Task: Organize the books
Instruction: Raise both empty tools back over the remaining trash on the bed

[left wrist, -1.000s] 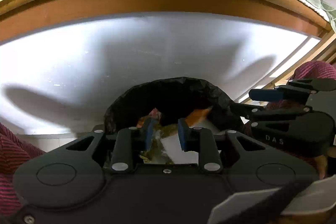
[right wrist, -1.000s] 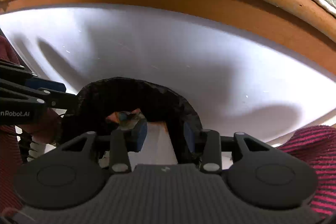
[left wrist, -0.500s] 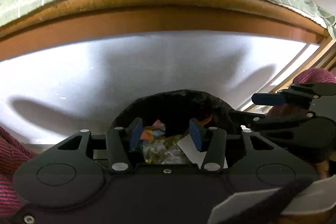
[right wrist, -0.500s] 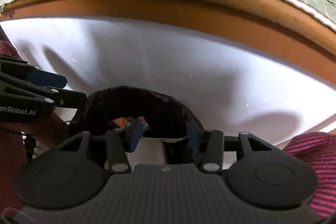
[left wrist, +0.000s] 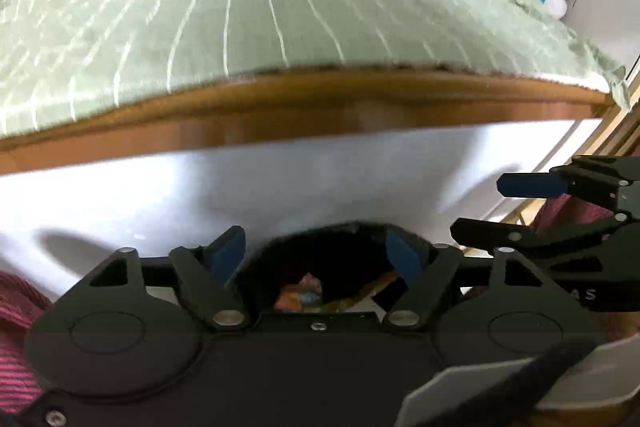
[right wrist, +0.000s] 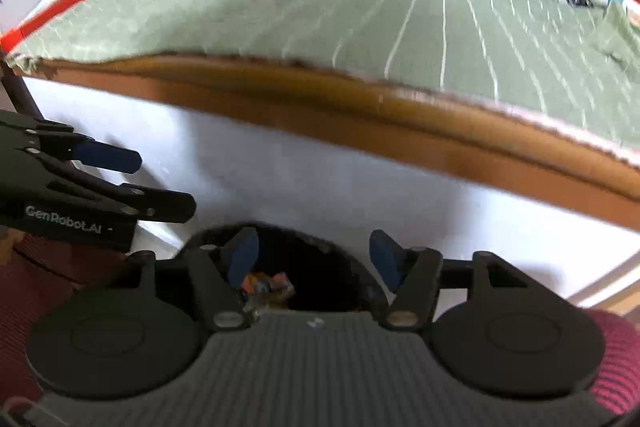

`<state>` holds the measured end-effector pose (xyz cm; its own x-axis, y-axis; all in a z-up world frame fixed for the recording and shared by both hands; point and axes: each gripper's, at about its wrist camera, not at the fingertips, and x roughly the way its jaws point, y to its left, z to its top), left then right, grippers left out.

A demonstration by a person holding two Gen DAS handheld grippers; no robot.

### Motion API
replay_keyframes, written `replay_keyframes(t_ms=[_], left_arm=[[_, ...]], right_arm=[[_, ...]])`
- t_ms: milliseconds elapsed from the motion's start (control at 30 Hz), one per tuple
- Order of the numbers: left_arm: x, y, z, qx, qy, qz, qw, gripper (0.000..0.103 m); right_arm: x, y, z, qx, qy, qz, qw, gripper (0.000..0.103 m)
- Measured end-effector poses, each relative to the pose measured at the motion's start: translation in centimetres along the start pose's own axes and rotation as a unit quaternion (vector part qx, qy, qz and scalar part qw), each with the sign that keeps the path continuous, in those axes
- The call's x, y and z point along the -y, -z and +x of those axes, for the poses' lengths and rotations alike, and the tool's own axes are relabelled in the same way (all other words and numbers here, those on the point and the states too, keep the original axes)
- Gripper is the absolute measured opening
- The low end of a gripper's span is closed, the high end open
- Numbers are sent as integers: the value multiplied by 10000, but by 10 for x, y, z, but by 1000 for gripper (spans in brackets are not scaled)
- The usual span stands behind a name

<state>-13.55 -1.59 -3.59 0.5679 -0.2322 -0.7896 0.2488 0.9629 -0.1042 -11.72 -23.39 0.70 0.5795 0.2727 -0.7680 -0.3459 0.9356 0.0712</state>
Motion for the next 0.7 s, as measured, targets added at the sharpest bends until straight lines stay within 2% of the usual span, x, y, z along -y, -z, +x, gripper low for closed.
replay_keyframes(t_ms=[367, 700], left_arm=[[1, -39, -26, 645, -196, 168, 9976, 88], [-8, -97, -38, 1224, -390, 183, 9915, 92]], right_arm=[[1, -28, -20, 550, -109, -59, 9984, 84], [31, -74, -28, 1105, 92, 186, 9937, 86]])
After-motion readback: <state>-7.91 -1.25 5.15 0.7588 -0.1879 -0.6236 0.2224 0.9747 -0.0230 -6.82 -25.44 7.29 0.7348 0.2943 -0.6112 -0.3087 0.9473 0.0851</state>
